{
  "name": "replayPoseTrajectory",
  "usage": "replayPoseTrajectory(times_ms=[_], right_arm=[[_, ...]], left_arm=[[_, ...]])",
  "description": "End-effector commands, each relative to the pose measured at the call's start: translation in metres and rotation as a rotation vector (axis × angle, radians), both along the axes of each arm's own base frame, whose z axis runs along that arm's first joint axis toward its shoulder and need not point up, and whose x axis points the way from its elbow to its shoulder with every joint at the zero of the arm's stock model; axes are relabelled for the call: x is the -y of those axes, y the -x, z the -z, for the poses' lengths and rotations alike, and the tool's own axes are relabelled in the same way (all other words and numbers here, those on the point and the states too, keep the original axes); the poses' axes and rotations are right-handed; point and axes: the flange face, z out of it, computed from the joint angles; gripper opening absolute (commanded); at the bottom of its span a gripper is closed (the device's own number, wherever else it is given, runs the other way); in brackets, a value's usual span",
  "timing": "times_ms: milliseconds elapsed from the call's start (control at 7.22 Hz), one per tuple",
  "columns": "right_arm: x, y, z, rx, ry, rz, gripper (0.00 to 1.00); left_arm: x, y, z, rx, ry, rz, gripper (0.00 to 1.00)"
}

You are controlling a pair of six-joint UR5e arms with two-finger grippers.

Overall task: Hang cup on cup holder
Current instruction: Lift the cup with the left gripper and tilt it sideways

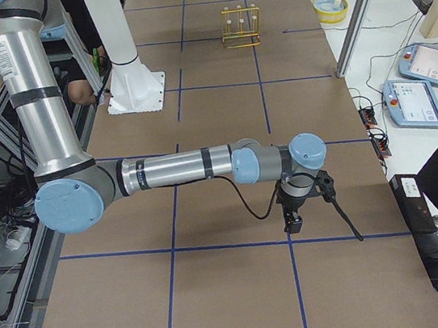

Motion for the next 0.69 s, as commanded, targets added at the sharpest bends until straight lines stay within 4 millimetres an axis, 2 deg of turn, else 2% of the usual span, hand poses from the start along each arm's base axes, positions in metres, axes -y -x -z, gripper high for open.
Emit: replayPoseTrajectory(times_ms=[0,139,277,554], right_arm=[[0.000,0.001,0.000,0.000,0.000,0.001,1.00],[0.000,0.001,0.000,0.000,0.000,0.001,1.00],[0.000,0.000,0.000,0.000,-0.001,0.000,1.00],[0.000,0.001,0.000,0.000,0.000,0.001,1.00]], left_arm=[[-0.019,-0.017,-0.004,-0.132,0.016,-0.020,0.00],[-0.030,-0.042,-0.003,-0.193,0.022,-0.007,0.00],[-0.037,-0.058,-0.002,-0.271,0.042,0.005,0.00],[-0.045,-0.066,0.002,-0.494,0.102,0.015,0.00]])
